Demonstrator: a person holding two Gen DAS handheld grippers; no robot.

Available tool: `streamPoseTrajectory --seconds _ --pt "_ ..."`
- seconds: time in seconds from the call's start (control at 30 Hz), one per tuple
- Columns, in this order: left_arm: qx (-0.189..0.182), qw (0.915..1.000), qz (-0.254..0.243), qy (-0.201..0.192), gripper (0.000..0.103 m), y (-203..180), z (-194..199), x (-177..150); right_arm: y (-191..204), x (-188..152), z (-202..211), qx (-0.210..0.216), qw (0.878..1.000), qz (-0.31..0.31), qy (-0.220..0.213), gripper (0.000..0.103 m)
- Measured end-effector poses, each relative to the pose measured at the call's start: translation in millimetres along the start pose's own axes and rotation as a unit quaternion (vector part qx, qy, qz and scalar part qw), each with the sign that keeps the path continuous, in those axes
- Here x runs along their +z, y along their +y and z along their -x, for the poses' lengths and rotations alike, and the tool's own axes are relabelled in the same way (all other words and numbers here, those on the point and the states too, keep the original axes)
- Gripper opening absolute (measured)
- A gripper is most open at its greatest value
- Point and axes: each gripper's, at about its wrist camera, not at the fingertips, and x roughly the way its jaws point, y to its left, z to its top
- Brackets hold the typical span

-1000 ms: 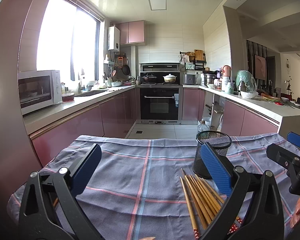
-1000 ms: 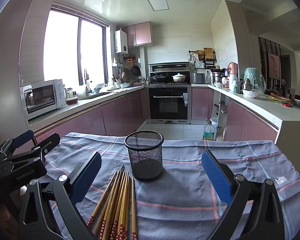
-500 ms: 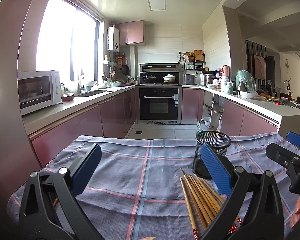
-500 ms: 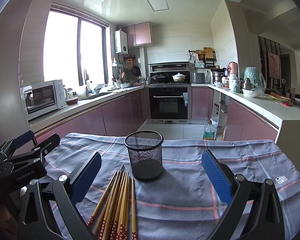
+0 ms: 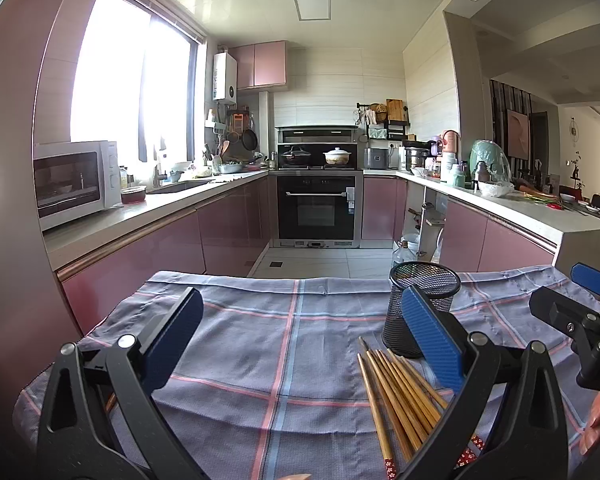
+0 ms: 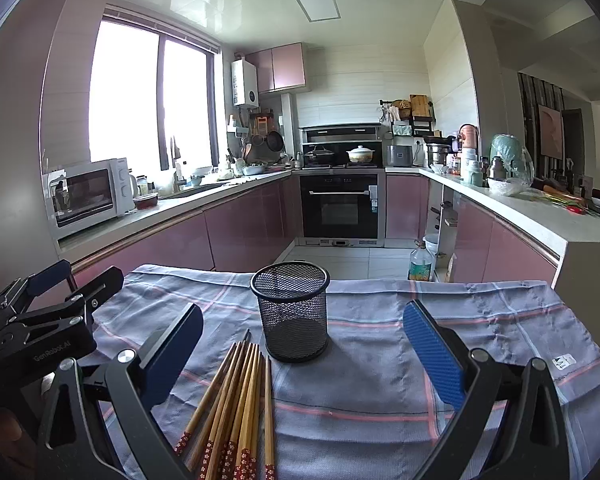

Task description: Organize utensils

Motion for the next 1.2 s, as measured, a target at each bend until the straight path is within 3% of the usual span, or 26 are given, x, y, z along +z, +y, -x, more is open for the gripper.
streamPoseTrajectory --seconds 1.2 --pt "-0.008 0.9999 -0.001 0.013 0.098 2.8 -4.0 -3.9 -3.4 0.8 -5.5 0.012 1.0 0.004 0.009 0.097"
